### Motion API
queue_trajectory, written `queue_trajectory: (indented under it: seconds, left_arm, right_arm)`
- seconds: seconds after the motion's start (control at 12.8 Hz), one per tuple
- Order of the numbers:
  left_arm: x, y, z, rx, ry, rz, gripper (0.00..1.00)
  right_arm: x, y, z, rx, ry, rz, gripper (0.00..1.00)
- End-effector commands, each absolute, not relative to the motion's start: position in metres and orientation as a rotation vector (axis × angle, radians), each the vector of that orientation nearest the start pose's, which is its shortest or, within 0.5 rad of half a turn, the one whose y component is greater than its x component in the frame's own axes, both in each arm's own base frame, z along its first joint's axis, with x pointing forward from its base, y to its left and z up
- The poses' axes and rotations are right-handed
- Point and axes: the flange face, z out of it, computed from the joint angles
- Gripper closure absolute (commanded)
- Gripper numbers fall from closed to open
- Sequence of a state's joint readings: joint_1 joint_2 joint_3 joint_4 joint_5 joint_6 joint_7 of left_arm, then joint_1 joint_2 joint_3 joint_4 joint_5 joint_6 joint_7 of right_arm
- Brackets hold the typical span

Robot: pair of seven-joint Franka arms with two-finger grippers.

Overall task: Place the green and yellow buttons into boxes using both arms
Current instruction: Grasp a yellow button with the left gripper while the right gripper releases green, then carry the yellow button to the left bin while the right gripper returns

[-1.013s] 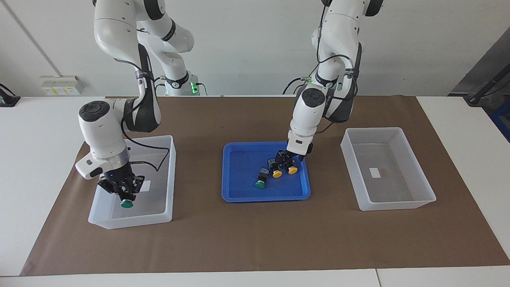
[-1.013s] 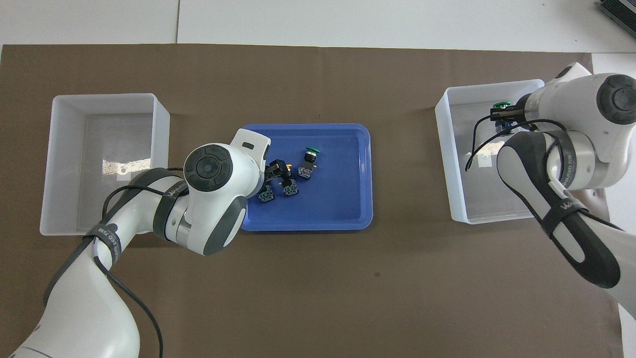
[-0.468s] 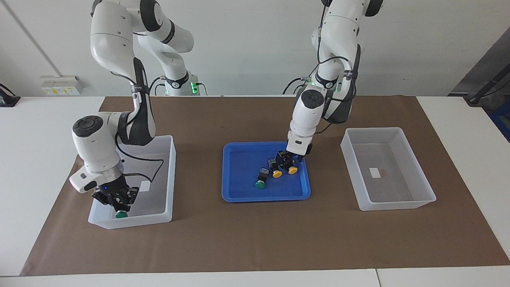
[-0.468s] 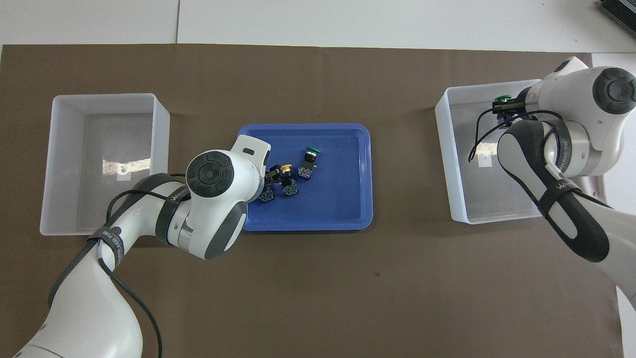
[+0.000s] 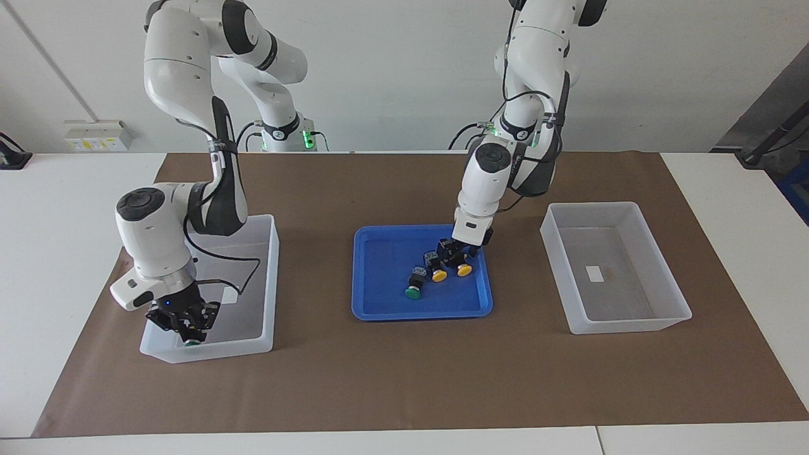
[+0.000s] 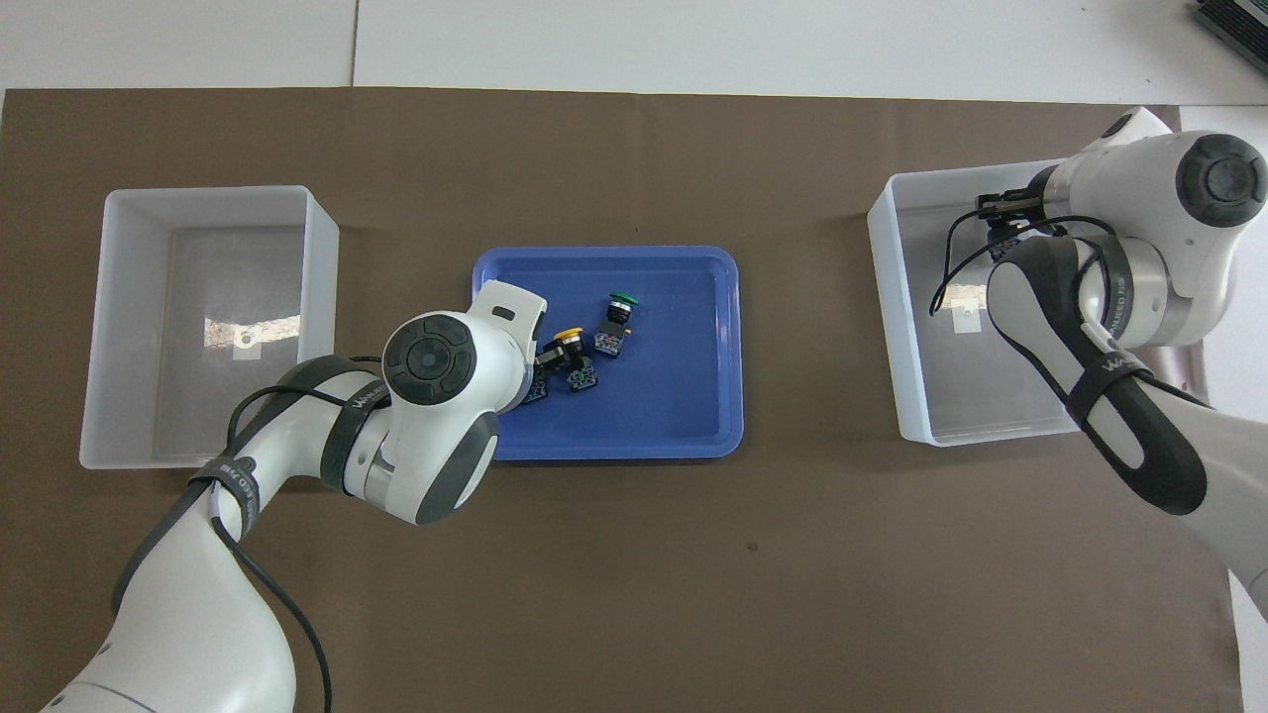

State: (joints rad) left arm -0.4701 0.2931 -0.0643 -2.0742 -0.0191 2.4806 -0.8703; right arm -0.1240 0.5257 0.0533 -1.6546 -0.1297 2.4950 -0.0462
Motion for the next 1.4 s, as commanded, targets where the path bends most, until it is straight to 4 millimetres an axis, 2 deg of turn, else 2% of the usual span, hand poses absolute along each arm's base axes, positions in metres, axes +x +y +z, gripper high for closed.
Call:
queue_trajectory:
  seconds: [0.0,0.08,0.23,0.39,0.47,0.55,0.7,0.78,0.86,0.94,1.01,1.17,1.25,1.32]
  left_arm:
    - [0.512,-0.304,0.297,-3.176,-0.57,-0.139,0.78]
    - [0.513,-0.305,0.299,-3.175,-0.551,-0.145,1.0]
    - [0.514,-0.304,0.308,-3.163,-0.535,-0.136,1.0]
    - [0.518,-0.3,0.353,-3.15,-0.535,-0.122,1.0]
    - [0.518,-0.295,0.381,-3.145,-0.537,-0.123,1.0]
    - [0.52,-0.285,0.405,-3.139,-0.552,-0.127,1.0]
    - [0.534,-0.254,0.446,-3.127,-0.573,-0.106,1.0]
    - [0.543,-0.238,0.46,-3.12,-0.565,-0.08,1.0]
    - [0.55,-0.216,0.472,-3.119,-0.571,-0.063,1.0]
    - [0.553,-0.193,0.485,-3.135,-0.544,-0.059,1.0]
    - [0.558,-0.162,0.494,-3.155,-0.51,-0.051,1.0]
    - [0.567,-0.098,0.492,-3.161,-0.402,-0.028,1.0]
    - [0.57,-0.068,0.492,-3.167,-0.347,-0.039,1.0]
    - [0.57,-0.038,0.483,-3.171,-0.292,-0.044,1.0]
  right_arm:
    - [0.71,-0.048,0.349,-3.166,-0.091,-0.526,0.0]
    - [0.708,-0.047,0.365,-3.167,-0.095,-0.536,0.0]
    - [0.7,-0.044,0.394,-3.176,-0.078,-0.503,0.0]
    - [0.687,-0.036,0.427,-3.182,-0.021,-0.452,0.0]
    - [0.681,-0.022,0.445,-3.182,-0.037,-0.436,0.0]
    - [0.674,-0.018,0.461,-3.185,-0.011,-0.418,0.0]
    - [0.663,0.01,0.481,-3.171,0.033,-0.381,0.0]
    - [0.659,0.017,0.482,-3.171,0.08,-0.347,0.0]
    - [0.656,0.035,0.478,-3.164,0.103,-0.331,0.0]
    - [0.655,0.045,0.477,-3.154,0.166,-0.33,0.0]
    - [0.654,0.076,0.474,-3.138,0.202,-0.331,0.0]
    - [0.651,0.121,0.469,-3.099,0.327,-0.34,0.0]
    - [0.652,0.139,0.466,-3.083,0.366,-0.348,0.0]
    - [0.655,0.155,0.459,-3.069,0.387,-0.36,0.0]
